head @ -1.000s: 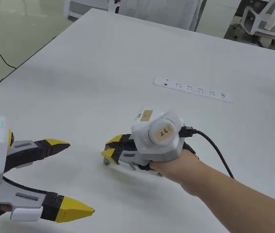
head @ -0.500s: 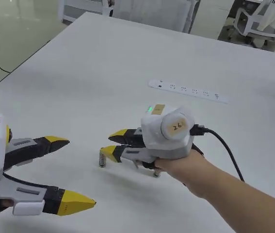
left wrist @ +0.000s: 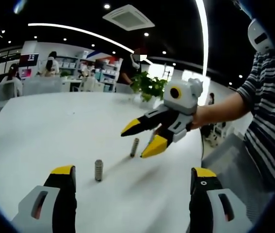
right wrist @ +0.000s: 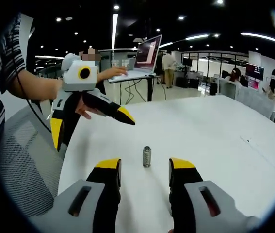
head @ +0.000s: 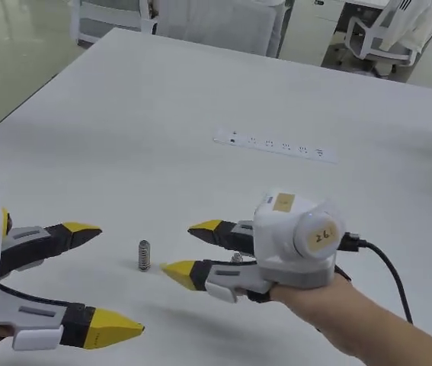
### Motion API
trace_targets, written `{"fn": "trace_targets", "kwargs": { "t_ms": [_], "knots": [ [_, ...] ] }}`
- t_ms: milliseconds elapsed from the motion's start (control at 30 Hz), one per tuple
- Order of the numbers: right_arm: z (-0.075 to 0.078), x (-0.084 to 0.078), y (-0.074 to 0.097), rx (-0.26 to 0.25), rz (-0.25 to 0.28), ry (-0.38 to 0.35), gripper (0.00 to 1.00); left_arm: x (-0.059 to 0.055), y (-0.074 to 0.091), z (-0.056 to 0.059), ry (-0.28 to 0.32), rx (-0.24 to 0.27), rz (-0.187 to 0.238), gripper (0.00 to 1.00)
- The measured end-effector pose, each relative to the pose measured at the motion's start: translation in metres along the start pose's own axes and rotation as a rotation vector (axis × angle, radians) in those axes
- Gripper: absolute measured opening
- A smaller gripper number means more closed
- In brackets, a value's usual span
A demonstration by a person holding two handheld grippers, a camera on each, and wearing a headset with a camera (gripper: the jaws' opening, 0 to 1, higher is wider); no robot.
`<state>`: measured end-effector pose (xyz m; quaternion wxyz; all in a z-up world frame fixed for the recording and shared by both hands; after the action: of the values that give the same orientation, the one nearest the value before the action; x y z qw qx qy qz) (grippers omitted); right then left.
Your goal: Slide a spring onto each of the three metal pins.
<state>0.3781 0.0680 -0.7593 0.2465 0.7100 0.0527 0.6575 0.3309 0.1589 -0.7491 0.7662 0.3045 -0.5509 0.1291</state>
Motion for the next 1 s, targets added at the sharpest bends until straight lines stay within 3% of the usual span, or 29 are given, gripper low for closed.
{"fn": "trace_targets", "kwargs": {
  "t_ms": [267, 433, 667, 767, 1000],
  "knots": [
    [0.001, -0.007, 0.025, -0.065, 0.056, -0.053, 0.6, 0.002, -0.004, 0.001, -0.008, 0.005, 0.01, 0.98],
    [0.005, -0.015, 0.043, -0.114, 0.064, -0.058, 0.78, 0.003, -0.005, 0.0, -0.013, 0.011, 0.015, 0.98],
    [0.015, -0.031, 0.071, -0.199, 0.079, -0.104, 0.94, 0.005, -0.006, 0.004, -0.022, 0.007, 0.026, 0.98],
    [0.017, -0.036, 0.084, -0.23, 0.091, -0.124, 0.99, 0.005, -0.005, 0.003, -0.024, 0.017, 0.035, 0.98],
    [0.023, -0.065, 0.12, -0.306, 0.075, -0.202, 0.99, 0.004, -0.002, 0.001, -0.034, 0.033, 0.036, 0.98]
  ]
}}
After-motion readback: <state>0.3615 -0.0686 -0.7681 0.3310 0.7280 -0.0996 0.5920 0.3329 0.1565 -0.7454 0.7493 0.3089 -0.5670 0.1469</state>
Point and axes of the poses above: the centre of the closed fingertips' face, and the gripper's own axes: y roughly backward along the fingers, z roughly to its right, x roughly out of its top, the point moved 3 cm from there along y, roughly backward along the fingers, and after that the axes turned 1 degree about -y, right-handed, at the moved point
